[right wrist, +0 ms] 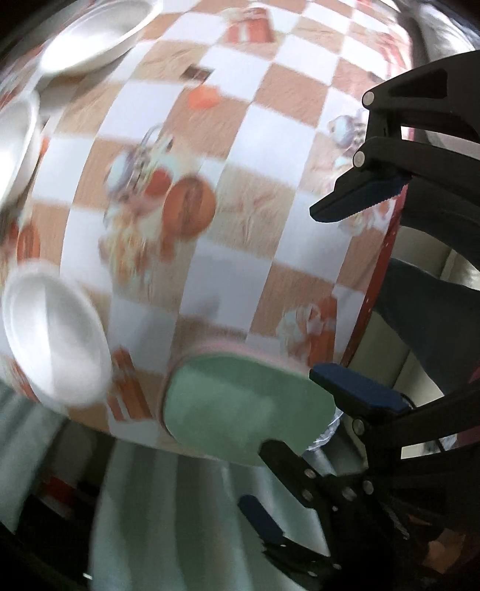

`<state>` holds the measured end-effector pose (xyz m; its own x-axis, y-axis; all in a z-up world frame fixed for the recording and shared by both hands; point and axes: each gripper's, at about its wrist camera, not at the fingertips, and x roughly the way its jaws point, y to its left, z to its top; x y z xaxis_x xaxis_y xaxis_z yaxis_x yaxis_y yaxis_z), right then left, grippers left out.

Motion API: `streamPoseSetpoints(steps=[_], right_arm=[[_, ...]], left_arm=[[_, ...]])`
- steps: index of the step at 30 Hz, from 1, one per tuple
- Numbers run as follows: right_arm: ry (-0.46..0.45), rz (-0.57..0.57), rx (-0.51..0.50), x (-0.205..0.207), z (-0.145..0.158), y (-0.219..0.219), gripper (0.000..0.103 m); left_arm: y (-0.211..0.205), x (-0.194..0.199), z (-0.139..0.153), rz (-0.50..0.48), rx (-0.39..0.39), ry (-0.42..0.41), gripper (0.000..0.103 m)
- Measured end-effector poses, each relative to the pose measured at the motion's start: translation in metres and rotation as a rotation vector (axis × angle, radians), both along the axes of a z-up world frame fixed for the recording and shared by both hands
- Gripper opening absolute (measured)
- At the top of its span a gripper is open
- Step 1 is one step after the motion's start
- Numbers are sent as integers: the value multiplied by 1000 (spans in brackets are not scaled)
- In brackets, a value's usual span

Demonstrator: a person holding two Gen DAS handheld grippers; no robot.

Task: Organize plates and bowls
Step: 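Lower the mint-green plate onto the pink plate and open both grippers, then move both grippers forward to the rim of a white plate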

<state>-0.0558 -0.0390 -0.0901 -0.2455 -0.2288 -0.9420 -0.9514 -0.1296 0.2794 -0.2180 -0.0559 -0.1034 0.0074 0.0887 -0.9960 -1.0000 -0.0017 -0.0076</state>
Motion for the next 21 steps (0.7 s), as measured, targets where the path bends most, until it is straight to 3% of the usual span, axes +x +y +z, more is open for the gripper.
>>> streamPoseSetpoints(steps=[13,17,21], right_arm=[[-35,-264,-13,116,-2,-4,80],[-49,-331,-20,155,-5,-3,80],[-70,-371,-15,191,-7,7,80]], left_arm=[[17,125,-4,-236,-58,-48,88],[27,154,-11,-244,-90,-64,88],[42,180,-16,-227,-91,-24,88]])
